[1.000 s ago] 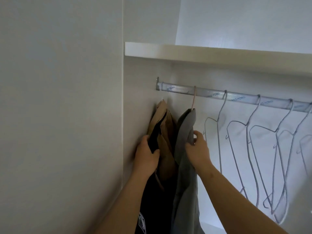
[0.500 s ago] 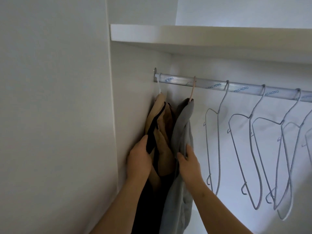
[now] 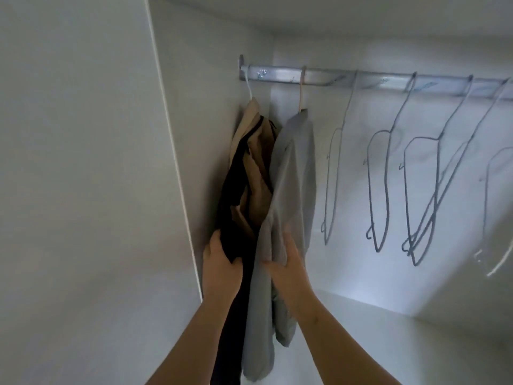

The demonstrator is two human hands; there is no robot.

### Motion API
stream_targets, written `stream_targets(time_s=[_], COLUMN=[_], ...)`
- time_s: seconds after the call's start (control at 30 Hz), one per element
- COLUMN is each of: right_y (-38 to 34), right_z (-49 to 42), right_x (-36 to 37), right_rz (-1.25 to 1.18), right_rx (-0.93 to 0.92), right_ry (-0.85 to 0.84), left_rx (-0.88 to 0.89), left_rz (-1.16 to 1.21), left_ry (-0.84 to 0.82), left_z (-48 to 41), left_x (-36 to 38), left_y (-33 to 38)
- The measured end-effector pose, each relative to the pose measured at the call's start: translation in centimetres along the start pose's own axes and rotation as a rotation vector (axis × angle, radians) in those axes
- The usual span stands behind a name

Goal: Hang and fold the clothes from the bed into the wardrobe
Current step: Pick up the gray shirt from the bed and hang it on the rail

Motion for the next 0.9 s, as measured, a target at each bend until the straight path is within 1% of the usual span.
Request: stream_targets(time_s=[0.13, 0.23, 0.4, 0.53, 0.63, 0.73, 0.9], right_y=[3.4, 6.3, 10.8, 13.5, 14.3, 15.2, 15.4], right_z=[5.5, 10.8, 20.4, 27.5, 32.4, 36.8, 44.0], right_x=[-1.9, -3.7, -5.9, -6.8, -7.6, -8.2, -6.2], right_rz=[-0.001, -0.003, -0.112, -0.180, -0.252, -0.283, -0.362], right_rx=[0.146, 0.264, 0.451, 0.623, 0.696, 0.747, 0.815], right_ry=[-0.014, -0.001, 0.036, 0.084, 0.175, 0.303, 0.559], left_rx=[-0.130, -0.230, -0.418, -0.507, -0.486, -0.373, -0.228], left_rz=[0.029, 0.012, 0.099, 0.134, 0.074, -0.035, -0.106], left_ry=[-0.076, -0.208, -0.336, -0.507, -0.631, -0.751, -0.970], left_z=[6.4, 11.8, 20.8, 26.8, 30.1, 32.4, 36.0], left_x=[0.9, 2.1, 3.4, 4.0, 4.7, 5.3, 4.2], left_y=[-2.5, -4.2, -6.9, -8.5, -9.0, -9.2, -10.2])
Point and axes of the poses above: each hand's wrist, its own z-axis away from the middle knuckle, its own x-axis out of the palm, y = z × x, the point moved 4 cm from there along -z, towards the middle knuckle, and after that the axes turned 1 degree about -z, right-handed, at the moved point
